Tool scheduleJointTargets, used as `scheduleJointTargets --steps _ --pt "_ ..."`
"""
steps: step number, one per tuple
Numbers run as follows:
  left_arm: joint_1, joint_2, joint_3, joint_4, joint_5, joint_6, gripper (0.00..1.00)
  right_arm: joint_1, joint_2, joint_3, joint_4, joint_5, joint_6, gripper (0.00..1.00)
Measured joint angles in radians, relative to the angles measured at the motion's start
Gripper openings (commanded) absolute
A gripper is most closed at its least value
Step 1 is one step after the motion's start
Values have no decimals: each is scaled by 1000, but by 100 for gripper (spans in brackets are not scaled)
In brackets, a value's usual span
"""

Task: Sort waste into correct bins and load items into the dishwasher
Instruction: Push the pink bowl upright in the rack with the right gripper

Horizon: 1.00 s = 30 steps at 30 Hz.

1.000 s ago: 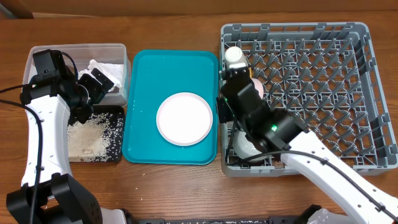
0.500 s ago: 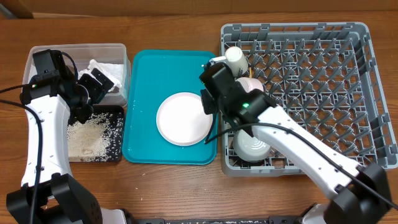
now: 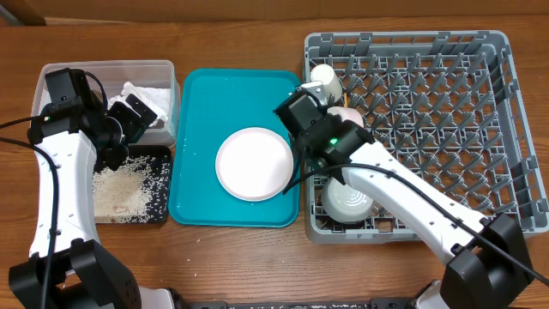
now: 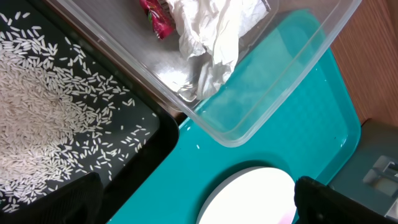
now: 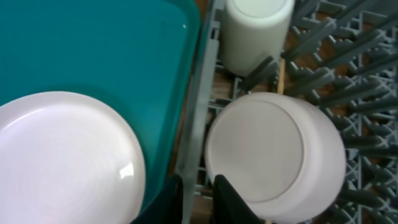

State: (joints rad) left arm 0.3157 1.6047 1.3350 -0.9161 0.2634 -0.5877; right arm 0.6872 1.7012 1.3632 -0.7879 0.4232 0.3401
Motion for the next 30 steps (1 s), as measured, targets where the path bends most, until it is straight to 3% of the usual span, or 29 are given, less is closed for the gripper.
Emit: scheduleJointTargets --steps 15,30 --pt "0 0 0 0 0 0 100 -190 0 0 -150 8 114 18" --pt "0 0 0 0 0 0 100 -135 0 59 -60 -164 153 18"
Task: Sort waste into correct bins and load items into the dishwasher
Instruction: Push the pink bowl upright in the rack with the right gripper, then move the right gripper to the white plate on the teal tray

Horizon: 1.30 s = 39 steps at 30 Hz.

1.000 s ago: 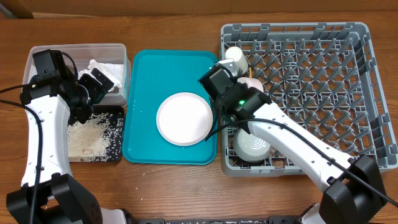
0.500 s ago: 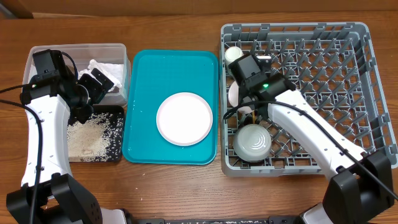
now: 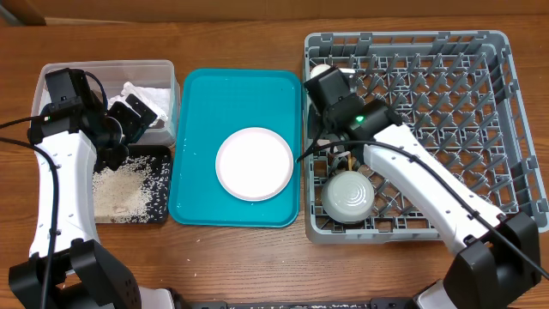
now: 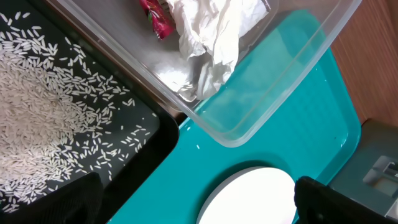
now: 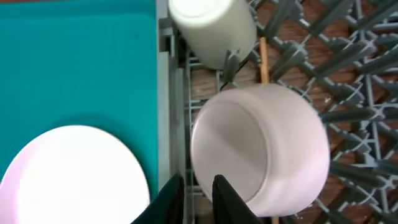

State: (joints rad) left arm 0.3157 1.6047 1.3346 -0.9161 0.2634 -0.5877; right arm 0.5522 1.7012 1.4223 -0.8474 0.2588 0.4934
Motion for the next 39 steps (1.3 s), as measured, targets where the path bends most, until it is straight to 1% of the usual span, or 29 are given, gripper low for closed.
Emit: scheduleJointTargets --steps 5,8,13,18,29,39 --pt "0 0 0 0 0 0 100 -2 27 0 16 3 0 18" --pt "0 0 0 0 0 0 100 -2 76 -2 17 26 0 18" --pt "0 0 0 0 0 0 100 -3 99 -3 16 64 0 18" --pt "0 0 0 0 0 0 100 -16 99 -4 -27 117 0 18" --pt "0 0 0 0 0 0 100 -84 99 -4 -94 159 0 18" --pt "0 0 0 0 -3 0 100 -98 99 11 -153 146 1 19"
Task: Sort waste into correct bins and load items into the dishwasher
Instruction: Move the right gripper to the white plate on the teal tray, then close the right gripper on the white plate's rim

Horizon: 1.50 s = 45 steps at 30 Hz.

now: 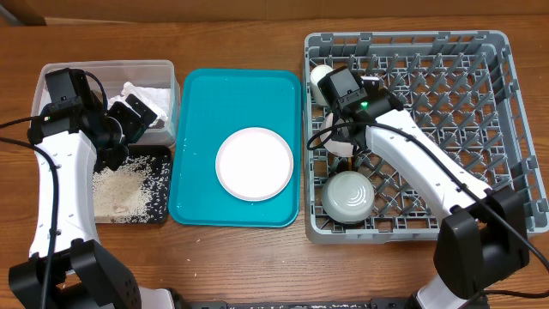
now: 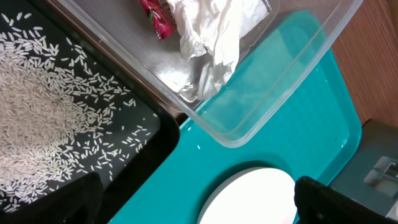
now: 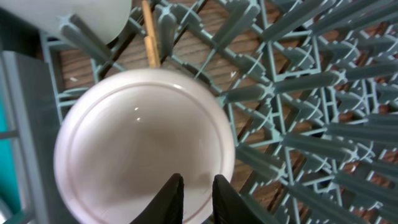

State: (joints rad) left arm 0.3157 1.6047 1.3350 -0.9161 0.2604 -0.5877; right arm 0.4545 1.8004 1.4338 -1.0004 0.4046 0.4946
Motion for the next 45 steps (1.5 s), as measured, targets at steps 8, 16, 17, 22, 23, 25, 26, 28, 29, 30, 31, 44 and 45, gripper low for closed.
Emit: scheduleJointTargets --steps 8,16,17,22,23,25,26,28,29,30,31,44,45 --pt "0 0 0 0 0 0 100 45 -36 41 134 -312 3 23" --pt "0 0 0 0 0 0 100 218 -45 53 278 -494 3 38" --pt "0 0 0 0 0 0 100 238 -45 53 291 -502 0 40" --pt "0 0 0 0 -3 0 100 315 -45 52 354 -525 3 57" --pt "0 0 0 0 -3 0 100 318 -44 52 357 -527 3 79" --pt "0 0 0 0 -3 0 100 319 -39 52 362 -528 6 100" --pt "0 0 0 0 -4 0 100 319 -35 52 363 -528 7 100" --pt "0 0 0 0 -3 0 100 319 -15 52 364 -528 4 100" --pt "0 0 0 0 -3 0 100 319 -1 52 365 -528 3 100" --pt "0 0 0 0 -3 0 100 319 18 52 365 -528 4 100" --pt "0 0 0 0 -3 0 100 319 29 52 365 -528 3 100" --pt "0 0 0 0 -4 0 100 318 132 52 370 -417 5 11" --pt "0 0 0 0 -4 0 100 318 148 52 379 -407 3 10"
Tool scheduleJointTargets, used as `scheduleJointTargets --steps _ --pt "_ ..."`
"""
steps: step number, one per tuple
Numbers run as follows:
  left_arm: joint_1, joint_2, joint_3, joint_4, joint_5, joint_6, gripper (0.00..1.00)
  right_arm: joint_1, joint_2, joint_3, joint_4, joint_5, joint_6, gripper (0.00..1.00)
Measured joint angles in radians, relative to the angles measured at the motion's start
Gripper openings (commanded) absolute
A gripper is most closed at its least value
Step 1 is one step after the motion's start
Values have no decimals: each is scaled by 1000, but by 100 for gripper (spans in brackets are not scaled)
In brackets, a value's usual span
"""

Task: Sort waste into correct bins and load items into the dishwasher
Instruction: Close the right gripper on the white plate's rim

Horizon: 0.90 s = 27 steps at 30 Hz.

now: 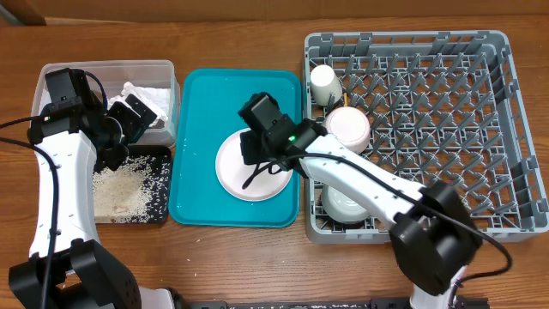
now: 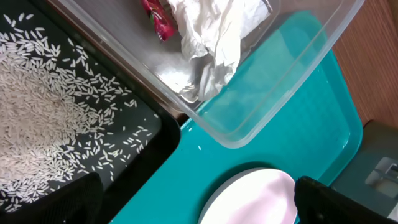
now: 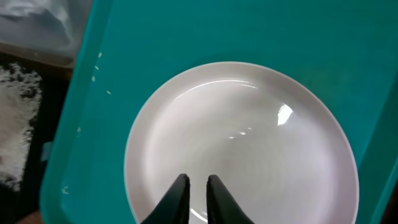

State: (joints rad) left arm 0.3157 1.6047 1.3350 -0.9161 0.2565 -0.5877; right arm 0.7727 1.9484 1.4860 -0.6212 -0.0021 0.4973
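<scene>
A white plate (image 1: pixel 268 178) lies on the teal tray (image 1: pixel 196 172). My right gripper (image 1: pixel 254 156) hangs over its left part. In the right wrist view the plate (image 3: pixel 255 143) lies below that gripper (image 3: pixel 194 194), whose jaws are nearly together with nothing between them. A pink bowl (image 1: pixel 350 127) stands in the grey dish rack (image 1: pixel 403 39), below a white cup (image 1: pixel 324 81). A grey bowl (image 1: pixel 346 204) sits at the rack's front left, half hidden by my arm. My left gripper (image 1: pixel 129 133) stays open over the bins, its fingers (image 2: pixel 78 199) wide apart.
At the far left, a clear bin (image 1: pixel 103 67) holds crumpled tissue (image 2: pixel 211 31) and a red wrapper (image 2: pixel 155 15). In front of it is a black tray (image 1: pixel 161 206) with loose rice (image 2: pixel 37 106). Wooden table surrounds everything.
My right gripper has left the pink bowl in the rack and now hangs over the white plate on the teal tray. The left arm has not moved.
My right gripper first held the pink bowl at the rack's left edge beside the tray. It was then farther over the rack, then on the bowl as it sat among the tines. Now the bowl stands alone and the gripper is above the plate.
</scene>
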Motion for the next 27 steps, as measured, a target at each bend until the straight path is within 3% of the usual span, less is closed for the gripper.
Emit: scheduleJointTargets --steps 10,27 --pt "0 0 0 0 0 0 100 0 137 0 61 8 0 4" --pt "0 0 0 0 0 0 100 69 150 0 89 -170 0 4"
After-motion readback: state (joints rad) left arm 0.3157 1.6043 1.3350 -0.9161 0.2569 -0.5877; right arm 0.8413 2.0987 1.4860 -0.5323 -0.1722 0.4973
